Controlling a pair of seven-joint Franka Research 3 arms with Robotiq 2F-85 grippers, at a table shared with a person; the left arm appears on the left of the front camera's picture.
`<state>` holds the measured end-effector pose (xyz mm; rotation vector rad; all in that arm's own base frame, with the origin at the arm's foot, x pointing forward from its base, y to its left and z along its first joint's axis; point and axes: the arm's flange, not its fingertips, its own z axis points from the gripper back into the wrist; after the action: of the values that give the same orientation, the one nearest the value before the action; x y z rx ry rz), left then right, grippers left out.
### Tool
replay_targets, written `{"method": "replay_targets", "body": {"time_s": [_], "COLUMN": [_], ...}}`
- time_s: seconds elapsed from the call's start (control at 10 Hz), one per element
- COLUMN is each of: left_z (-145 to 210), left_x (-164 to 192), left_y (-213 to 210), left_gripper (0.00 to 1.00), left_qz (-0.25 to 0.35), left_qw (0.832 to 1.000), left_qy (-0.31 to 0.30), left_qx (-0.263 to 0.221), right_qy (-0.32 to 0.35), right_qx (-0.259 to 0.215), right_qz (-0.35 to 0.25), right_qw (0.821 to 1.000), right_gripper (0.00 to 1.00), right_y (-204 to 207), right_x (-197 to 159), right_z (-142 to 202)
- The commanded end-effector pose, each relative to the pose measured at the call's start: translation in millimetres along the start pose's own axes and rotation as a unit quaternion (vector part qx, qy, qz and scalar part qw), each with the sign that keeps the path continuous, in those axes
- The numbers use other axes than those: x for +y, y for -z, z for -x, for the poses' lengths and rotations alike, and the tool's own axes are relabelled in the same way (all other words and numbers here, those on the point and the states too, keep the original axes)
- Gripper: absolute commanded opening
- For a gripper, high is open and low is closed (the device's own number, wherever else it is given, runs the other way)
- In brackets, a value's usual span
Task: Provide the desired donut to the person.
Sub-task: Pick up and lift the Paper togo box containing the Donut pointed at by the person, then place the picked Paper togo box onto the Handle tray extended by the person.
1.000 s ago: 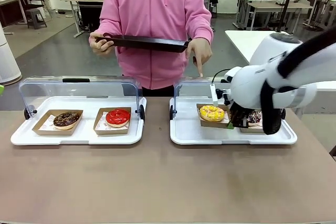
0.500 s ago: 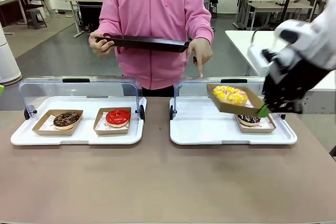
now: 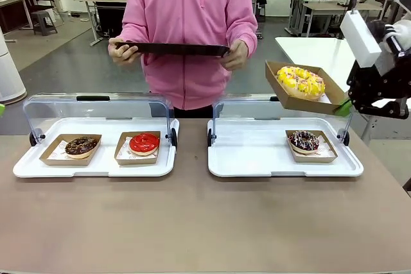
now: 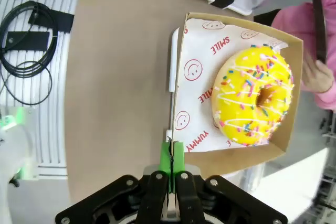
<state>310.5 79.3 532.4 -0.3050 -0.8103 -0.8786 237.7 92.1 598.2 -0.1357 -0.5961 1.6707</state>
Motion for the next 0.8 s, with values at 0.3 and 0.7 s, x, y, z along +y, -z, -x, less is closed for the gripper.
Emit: {"method": "replay_targets", "body": {"time_s": [0.3,0.7], "left_z": [1.5,1.5], "left_x": [0.8,0.8], "left_y": [-0.3,-0.3], "left_gripper": [1.0,1.0], "left_qz": [0.004,0.004], "left_qw": [1.0,1.0], "left_qy": [0.004,0.004], "left_qx": [-0.004,-0.004], "right_qy": [-0.006,-0.006], "right_qx": [0.003,0.003], "right_qz": [-0.009,-0.009], "right_qw": [1.0,1.0], "right_gripper": [0.0,0.0], "right_y": [-2.4,-2.4], "right_x": [6.0,6.0], "right_z": [-1.5,-1.5]}}
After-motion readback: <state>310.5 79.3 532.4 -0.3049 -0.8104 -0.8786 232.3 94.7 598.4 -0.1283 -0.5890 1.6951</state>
